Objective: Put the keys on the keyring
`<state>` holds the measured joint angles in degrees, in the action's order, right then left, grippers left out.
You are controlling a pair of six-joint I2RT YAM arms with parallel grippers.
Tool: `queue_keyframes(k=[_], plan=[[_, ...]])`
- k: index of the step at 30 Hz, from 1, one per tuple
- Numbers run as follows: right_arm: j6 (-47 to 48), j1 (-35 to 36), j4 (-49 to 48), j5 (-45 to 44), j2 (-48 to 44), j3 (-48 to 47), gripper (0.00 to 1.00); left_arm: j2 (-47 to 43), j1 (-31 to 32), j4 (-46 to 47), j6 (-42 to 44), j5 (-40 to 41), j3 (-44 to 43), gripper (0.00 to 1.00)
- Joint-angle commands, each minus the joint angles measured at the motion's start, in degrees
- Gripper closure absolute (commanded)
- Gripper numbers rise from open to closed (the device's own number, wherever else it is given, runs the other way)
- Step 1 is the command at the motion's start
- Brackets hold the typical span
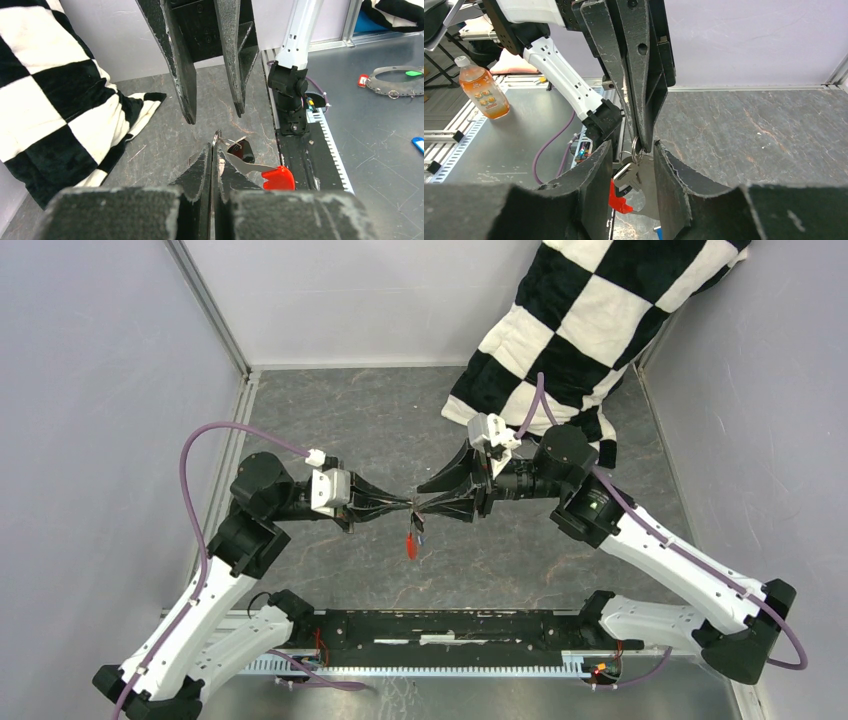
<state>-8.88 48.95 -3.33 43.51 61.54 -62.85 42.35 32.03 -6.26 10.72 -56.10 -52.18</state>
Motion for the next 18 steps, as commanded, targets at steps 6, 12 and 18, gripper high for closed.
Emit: queue_keyframes(k=[6,12,18], plan=[[-0.9,-0.1,-3.2,1.2,1.4,0.8,0.62,-0.1,0.3,3.3,-1.9,-0.4,-2.5,0.98],[-0.7,-0.2,-2.3,0.3,1.8,0.9,0.65,-0.4,0.3,3.1,-2.0,-0.3,-2.3,0.98],[-2.7,-0.2,-4.7,1.1,2.8,1.2,0.8,-0.5,0.3,2.9,-1.9,-0.5,-2.3,0.98]])
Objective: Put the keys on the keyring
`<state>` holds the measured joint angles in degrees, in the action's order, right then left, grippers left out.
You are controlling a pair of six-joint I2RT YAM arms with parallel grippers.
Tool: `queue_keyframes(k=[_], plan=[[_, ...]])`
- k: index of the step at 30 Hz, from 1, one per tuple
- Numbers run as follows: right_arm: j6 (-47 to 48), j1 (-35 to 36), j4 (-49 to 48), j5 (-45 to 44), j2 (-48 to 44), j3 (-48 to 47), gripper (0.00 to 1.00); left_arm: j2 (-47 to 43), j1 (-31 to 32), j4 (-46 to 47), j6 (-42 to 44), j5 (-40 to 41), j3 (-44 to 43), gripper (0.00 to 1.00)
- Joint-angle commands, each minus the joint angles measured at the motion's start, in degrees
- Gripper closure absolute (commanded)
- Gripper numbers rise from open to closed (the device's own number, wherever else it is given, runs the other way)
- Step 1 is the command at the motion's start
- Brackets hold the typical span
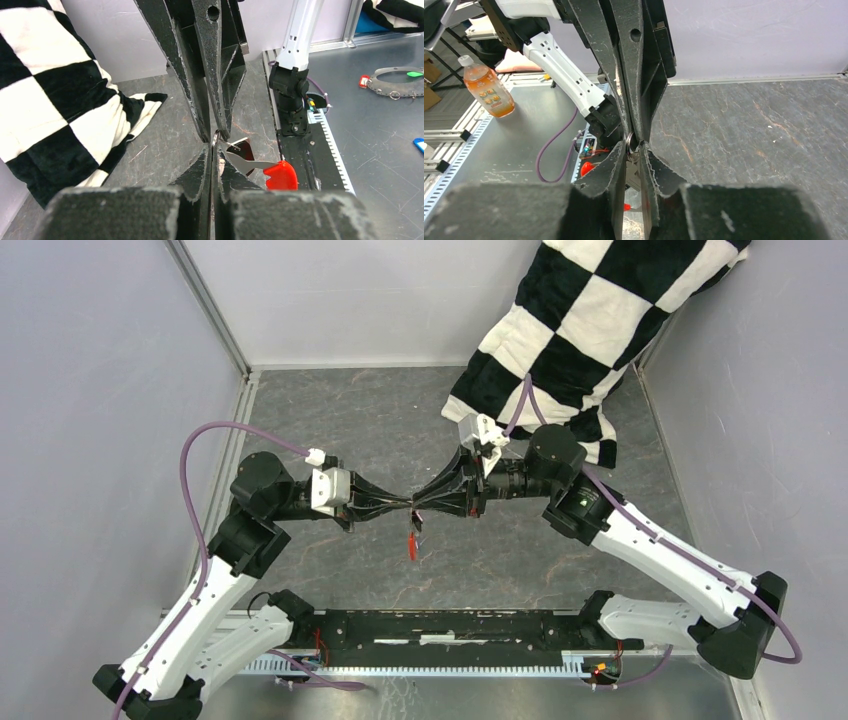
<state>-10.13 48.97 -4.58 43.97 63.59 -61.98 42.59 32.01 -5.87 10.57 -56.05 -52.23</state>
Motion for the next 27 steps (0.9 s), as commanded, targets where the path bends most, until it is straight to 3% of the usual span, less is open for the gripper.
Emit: queue_keyframes(k=[1,3,6,10,14,17,22,27], plan=[[-1.6,-0.2,-3.3,0.7,0.9,0.3,0.81,-0.8,0.3,2.5,-1.7,-0.5,-2.3,0.98],[-1.6,-0.3,-3.4,0.8,1.3,0.4,0.83,-0.8,0.4,2.5,-1.7,-0.4,-2.3,0.98],[-1.4,-0.2,-3.4,0.7,1.1,0.6,1.0,-1.0,0.3,1.8,-1.4,-0.5,-2.3,0.98],[0.5,-0.2,-0.1,-0.9,0.3,-0.3,1.0,-1.0,0.3,-0.5,0.3,-0.7,-2.4,0.98],[5.0,-0.2,9.0,-1.6,0.7,-3.6,1.0,-0.4,0.3,-6.2,4.3,-1.0,-3.8,0.77],[7.1,-0.2,14.0,-1.3,1.5,-5.7,1.0,0.7,0.3,-11.7,8.3,-2.0,-5.4,0.67],[9.7,-0.2,20.9,-0.2,3.5,-9.7,1.0,4.0,0.3,-22.5,15.2,-3.3,-9.3,0.65],[13.1,0.4,25.8,0.2,5.8,-13.4,1.0,6.5,0.3,-25.6,18.1,0.0,-10.8,0.6]])
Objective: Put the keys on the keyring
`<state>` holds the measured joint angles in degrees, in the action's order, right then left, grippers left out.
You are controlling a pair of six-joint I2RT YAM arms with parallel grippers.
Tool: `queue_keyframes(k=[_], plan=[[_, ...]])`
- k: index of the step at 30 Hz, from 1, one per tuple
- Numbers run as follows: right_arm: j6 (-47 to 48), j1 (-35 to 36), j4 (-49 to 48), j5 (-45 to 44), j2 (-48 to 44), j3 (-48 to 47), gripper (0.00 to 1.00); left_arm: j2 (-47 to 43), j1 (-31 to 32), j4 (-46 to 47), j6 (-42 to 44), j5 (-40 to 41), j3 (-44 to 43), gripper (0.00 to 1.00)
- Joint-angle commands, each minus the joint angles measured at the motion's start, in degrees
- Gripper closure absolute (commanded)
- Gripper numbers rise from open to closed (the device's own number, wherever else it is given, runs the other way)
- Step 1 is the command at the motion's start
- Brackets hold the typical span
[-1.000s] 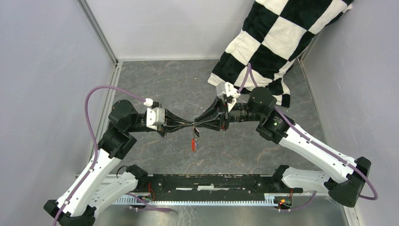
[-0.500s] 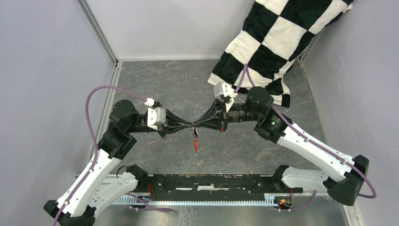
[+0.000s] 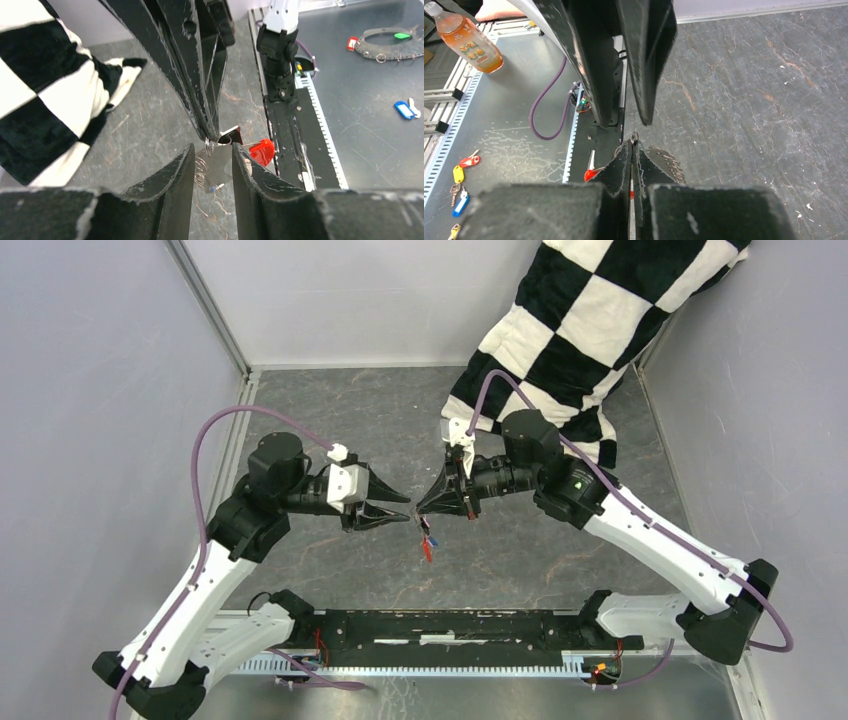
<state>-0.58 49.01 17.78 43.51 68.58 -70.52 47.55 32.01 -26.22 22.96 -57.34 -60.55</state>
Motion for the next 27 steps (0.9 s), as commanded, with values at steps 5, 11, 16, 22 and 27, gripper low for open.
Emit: queue_keyframes(k=[5,11,16,22,27], plan=[[5.2,1.2,6.8,-0.6,2.7,-7.0,1.0,3.2,0.3,-5.5,5.6,4.1,-3.1,0.55],[7.0,3.2,10.4,-3.2,4.9,-10.2,1.0,4.3,0.3,-6.5,5.9,3.5,-3.8,0.72],[7.2,3.8,11.5,-3.8,5.9,-12.0,1.0,5.6,0.4,-11.3,8.4,2.2,-4.7,0.71],[7.3,4.3,12.4,-4.1,6.7,-13.0,1.0,5.5,0.4,-12.2,9.5,2.7,-5.0,0.83],[7.1,4.5,12.8,-5.0,6.9,-14.0,1.0,5.6,0.5,-14.3,11.6,3.4,-4.6,0.98]])
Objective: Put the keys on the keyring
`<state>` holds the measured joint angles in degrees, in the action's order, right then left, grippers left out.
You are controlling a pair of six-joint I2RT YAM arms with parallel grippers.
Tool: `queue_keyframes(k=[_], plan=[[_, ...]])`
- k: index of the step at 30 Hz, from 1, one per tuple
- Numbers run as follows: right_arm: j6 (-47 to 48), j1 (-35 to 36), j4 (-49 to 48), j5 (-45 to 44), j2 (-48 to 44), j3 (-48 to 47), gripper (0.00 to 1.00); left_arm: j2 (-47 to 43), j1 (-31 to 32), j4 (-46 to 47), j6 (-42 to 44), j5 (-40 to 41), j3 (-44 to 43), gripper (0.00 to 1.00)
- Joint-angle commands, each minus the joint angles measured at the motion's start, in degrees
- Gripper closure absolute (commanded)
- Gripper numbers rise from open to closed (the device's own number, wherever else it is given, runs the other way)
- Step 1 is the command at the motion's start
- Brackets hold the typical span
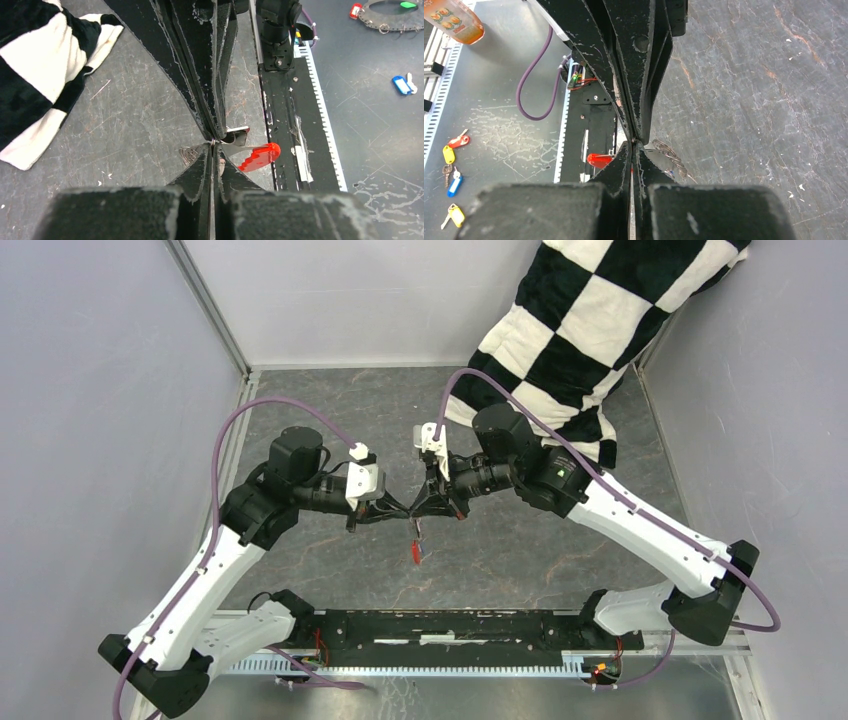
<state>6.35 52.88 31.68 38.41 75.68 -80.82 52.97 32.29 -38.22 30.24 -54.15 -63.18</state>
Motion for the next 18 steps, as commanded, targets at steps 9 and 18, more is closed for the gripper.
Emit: queue_keyframes(k=[9,18], plan=[[-3.4,0.5,-4.9,-2.7,-1.7,-2.8,0.7,0.2,0.2,0.1,0.3,0.8,-2.1,0.98],[-9.9,-1.5,-15.4,-8.1,-13.5,8.3,0.43,-8.1,0.2,25.9,-20.3,5.2,7.1,0.98]])
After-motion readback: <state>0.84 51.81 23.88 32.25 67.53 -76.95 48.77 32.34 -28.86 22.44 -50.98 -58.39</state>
